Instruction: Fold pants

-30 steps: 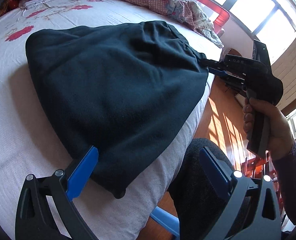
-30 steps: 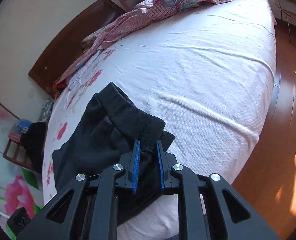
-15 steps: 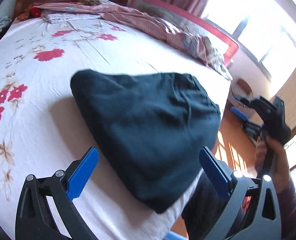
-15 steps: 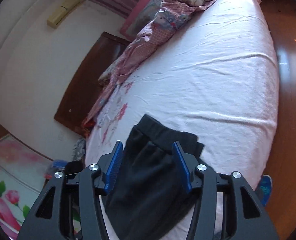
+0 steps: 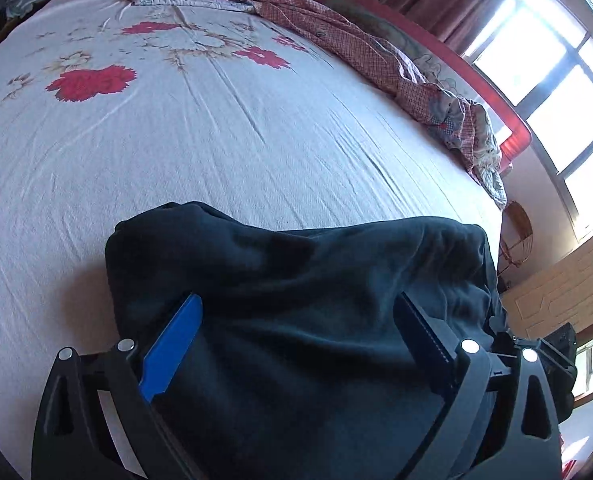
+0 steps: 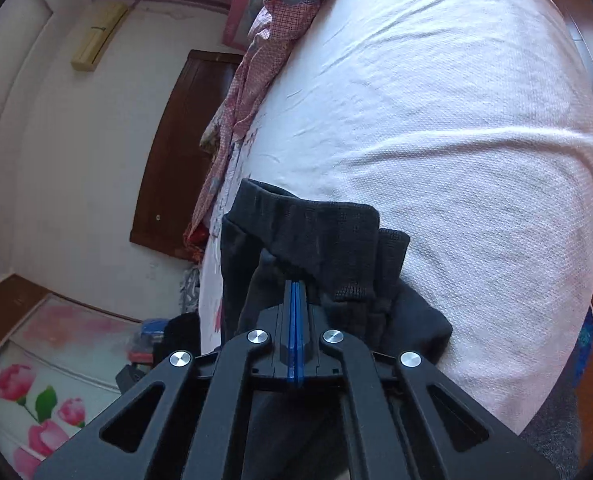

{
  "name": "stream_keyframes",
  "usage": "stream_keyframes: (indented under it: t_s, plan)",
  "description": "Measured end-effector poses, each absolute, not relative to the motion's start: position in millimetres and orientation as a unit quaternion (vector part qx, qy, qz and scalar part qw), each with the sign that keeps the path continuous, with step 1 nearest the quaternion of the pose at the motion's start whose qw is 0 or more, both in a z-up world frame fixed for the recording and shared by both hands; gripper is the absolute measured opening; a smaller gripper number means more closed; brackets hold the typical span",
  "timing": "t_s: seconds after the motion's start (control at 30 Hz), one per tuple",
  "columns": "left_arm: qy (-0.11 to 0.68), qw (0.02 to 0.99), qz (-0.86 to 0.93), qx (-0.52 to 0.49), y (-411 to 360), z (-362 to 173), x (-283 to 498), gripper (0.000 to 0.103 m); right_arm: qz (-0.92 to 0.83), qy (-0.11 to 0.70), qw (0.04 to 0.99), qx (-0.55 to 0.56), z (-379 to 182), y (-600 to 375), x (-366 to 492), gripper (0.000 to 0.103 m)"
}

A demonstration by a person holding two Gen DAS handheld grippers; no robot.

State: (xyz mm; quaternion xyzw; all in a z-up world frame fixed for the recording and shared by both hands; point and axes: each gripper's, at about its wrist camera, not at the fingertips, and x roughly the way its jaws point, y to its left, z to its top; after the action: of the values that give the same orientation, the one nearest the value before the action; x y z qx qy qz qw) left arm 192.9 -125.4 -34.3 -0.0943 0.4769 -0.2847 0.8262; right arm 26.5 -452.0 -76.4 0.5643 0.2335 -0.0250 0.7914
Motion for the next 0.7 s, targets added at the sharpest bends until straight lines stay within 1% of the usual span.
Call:
stream_keyframes:
  t_s: [0.03, 0.1, 0.17, 0.23, 0.4, 0.47, 0.57, 0.6, 0.63, 0.67, 0.7]
  plan:
    - [0.476, 0.829, -0.284, -0.072, -130, -28, 187, 0.096, -0.009, 0.232, 0.791, 0.566, -68, -448, 25, 0.036]
    - [0.463, 0.834, -0.299, -0.036, -132, -12, 163, 0.097, 0.027, 0.240, 0.799, 0.550, -51, -433, 20, 0.064]
    - [0.451, 0.827, -0.333, -0.037, -124, 2, 128, 0.100, 0.072, 0.265, 0.805, 0.526, -39, -413, 18, 0.064]
    - [0.448, 0.818, -0.361, -0.022, -118, 6, 88, 0.100, 0.082, 0.284, 0.810, 0.506, -34, -401, 15, 0.064]
    - [0.453, 0.790, -0.410, 0.042, -127, -9, 15, 0.100, 0.075, 0.292, 0.811, 0.502, -42, -405, 18, 0.064]
    - [0.474, 0.776, -0.404, 0.097, -138, -29, -3, 0.100, 0.060, 0.303, 0.804, 0.508, -48, -412, 22, 0.064]
    - [0.431, 0.776, -0.407, 0.214, -146, -43, -31, 0.101, 0.052, 0.296, 0.810, 0.504, -42, -422, 21, 0.064]
    - [0.431, 0.771, -0.411, 0.227, -146, -41, -33, 0.101, 0.049, 0.287, 0.817, 0.498, -38, -431, 19, 0.064]
    - [0.442, 0.764, -0.418, 0.216, -143, -36, -30, 0.101, 0.047, 0.275, 0.821, 0.498, -34, -438, 18, 0.068]
    - [0.460, 0.757, -0.427, 0.184, -136, -31, -25, 0.101, 0.041, 0.263, 0.822, 0.504, -31, -447, 16, 0.074]
    - [0.483, 0.743, -0.444, 0.130, -125, -23, -17, 0.101, 0.028, 0.252, 0.821, 0.512, -31, -457, 12, 0.079]
